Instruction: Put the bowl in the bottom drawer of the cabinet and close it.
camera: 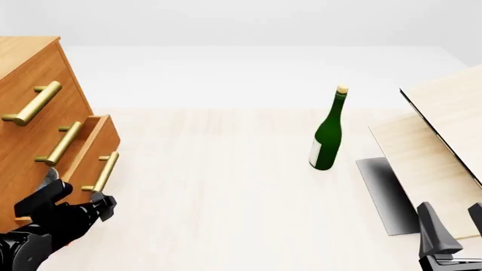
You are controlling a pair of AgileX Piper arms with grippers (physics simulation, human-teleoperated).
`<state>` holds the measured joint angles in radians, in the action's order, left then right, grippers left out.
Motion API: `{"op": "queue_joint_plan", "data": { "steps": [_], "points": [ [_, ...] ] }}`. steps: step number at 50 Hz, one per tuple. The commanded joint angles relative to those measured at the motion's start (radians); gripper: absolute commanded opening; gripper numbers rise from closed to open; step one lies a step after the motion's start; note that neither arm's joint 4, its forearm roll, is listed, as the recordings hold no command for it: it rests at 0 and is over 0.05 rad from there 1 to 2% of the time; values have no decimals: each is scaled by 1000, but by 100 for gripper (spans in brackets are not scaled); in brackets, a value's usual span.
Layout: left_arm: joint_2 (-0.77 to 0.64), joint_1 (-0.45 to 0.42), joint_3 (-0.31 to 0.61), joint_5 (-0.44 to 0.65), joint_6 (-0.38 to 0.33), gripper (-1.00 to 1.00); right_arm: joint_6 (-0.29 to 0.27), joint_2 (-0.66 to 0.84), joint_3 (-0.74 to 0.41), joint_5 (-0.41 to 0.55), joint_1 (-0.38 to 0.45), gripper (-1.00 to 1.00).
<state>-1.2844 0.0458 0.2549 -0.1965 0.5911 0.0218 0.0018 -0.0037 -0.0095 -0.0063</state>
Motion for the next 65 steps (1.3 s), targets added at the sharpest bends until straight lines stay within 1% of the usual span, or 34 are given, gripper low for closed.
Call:
{"op": "queue_joint_plan", "data": {
  "steps": [1, 4, 6, 11, 19, 20, 31, 42, 47, 55, 57, 58, 65],
  "points": [
    [-26, 39, -13, -7, -21, 100, 0, 0, 0, 0, 0, 100],
    [-26, 62, -11, -9, -31, 100, 0, 0, 0, 0, 0, 100],
    [-6, 83, -3, 3, -52, 100, 0, 0, 0, 0, 0, 100],
    [19, 112, 10, 23, -66, 100, 0, 0, 0, 0, 0, 100],
    [37, 128, 15, 33, -79, 100, 0, 0, 0, 0, 0, 100],
    [61, 153, 18, 47, -92, 100, 0, 0, 0, 0, 0, 100],
    [122, 182, 24, 75, -111, 100, 0, 0, 0, 0, 0, 100],
    [149, 199, 38, 80, -128, 100, 4, 0, 0, -2, -1, 100],
    [172, 217, 47, 80, -160, 100, 4, 0, 0, -2, -1, 100],
    [164, 256, 45, 66, -201, 100, 4, 0, 0, -3, -1, 100],
    [179, 293, 44, 66, -237, 100, 4, 0, 0, -3, -1, 100],
    [172, 300, 43, 61, -236, 100, 4, 0, 0, -3, -1, 100],
    [189, 363, 41, 58, -291, 100, 4, 0, 0, -3, -1, 100]
  ]
}}
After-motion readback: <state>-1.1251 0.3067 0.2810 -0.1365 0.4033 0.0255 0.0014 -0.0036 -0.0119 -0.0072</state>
